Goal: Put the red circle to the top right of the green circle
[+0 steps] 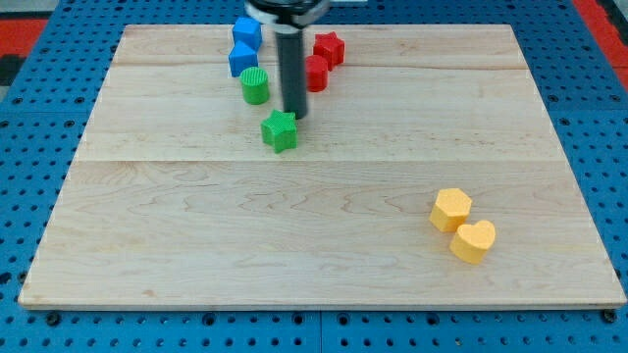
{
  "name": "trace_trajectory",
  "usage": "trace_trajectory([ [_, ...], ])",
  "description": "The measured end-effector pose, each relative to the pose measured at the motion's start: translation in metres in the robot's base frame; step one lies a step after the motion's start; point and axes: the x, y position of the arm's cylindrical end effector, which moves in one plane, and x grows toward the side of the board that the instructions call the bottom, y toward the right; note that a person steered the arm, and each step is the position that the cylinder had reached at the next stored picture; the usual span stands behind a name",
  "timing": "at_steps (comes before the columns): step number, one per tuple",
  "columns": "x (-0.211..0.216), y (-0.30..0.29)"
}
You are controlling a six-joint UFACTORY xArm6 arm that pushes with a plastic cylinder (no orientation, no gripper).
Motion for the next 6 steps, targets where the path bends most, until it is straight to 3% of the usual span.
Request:
trace_trajectory([
  [1,-0.012,0.051],
  [3,-0.040,0.013],
  [4,-0.050,0.033],
  [6,-0.053,-0.020],
])
